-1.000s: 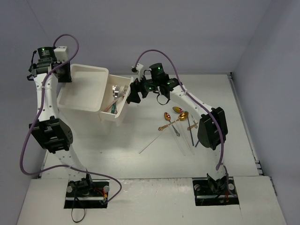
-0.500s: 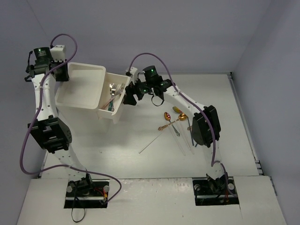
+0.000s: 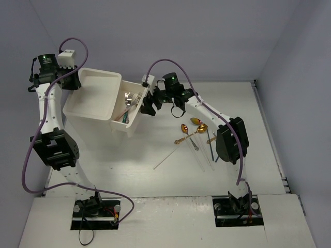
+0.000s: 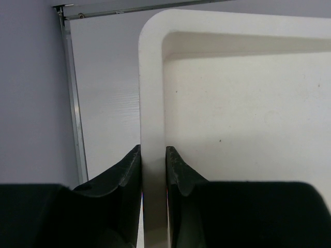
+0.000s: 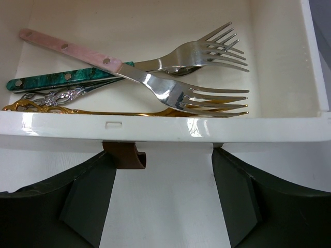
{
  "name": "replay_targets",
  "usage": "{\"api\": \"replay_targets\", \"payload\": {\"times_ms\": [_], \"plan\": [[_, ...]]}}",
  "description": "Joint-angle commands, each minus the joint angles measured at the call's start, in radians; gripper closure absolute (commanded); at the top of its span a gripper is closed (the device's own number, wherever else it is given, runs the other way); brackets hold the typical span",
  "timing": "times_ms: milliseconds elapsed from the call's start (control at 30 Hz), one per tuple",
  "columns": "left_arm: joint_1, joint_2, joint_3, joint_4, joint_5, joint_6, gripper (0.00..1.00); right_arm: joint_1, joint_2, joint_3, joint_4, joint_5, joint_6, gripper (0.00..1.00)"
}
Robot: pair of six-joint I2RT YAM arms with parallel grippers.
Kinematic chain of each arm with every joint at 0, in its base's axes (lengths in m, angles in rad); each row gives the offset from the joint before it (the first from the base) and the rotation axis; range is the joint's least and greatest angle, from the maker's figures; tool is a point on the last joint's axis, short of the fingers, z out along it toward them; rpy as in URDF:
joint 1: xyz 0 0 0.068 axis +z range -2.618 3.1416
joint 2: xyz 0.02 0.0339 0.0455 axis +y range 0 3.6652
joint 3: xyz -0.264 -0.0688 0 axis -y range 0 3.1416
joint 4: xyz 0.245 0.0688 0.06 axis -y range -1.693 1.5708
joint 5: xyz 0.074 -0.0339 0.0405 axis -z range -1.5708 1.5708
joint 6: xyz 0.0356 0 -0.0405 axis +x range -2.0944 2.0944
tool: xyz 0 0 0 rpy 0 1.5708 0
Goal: Sort the eating utensils into containers
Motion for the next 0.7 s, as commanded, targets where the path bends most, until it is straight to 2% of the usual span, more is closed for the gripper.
{"api": "replay_targets", "payload": {"times_ms": [0, 233, 400, 533, 667], "plan": [[-0.047, -0.038, -0.028, -0.124, 0.226, 0.003, 1.0, 0.005, -0.013, 0.115, 0.133, -0.058, -0.081, 0.3], [-0.049, -0.039, -0.052, -0.122, 0.276, 0.02, 1.0, 0.038, 0.07, 0.247, 0.131, -0.132, -0.123, 0.33], [-0.05, -0.031, -0.062, -0.122, 0.303, 0.024, 1.0, 0.056, 0.087, 0.264, 0.13, -0.139, -0.123, 0.36], [-0.049, -0.033, -0.057, -0.124, 0.234, 0.004, 1.0, 0.042, 0.053, 0.248, 0.13, -0.088, -0.117, 0.4], [-0.044, -0.047, -0.039, -0.124, 0.136, -0.024, 1.0, 0.01, -0.044, 0.176, 0.132, 0.056, -0.003, 0.4]]}}
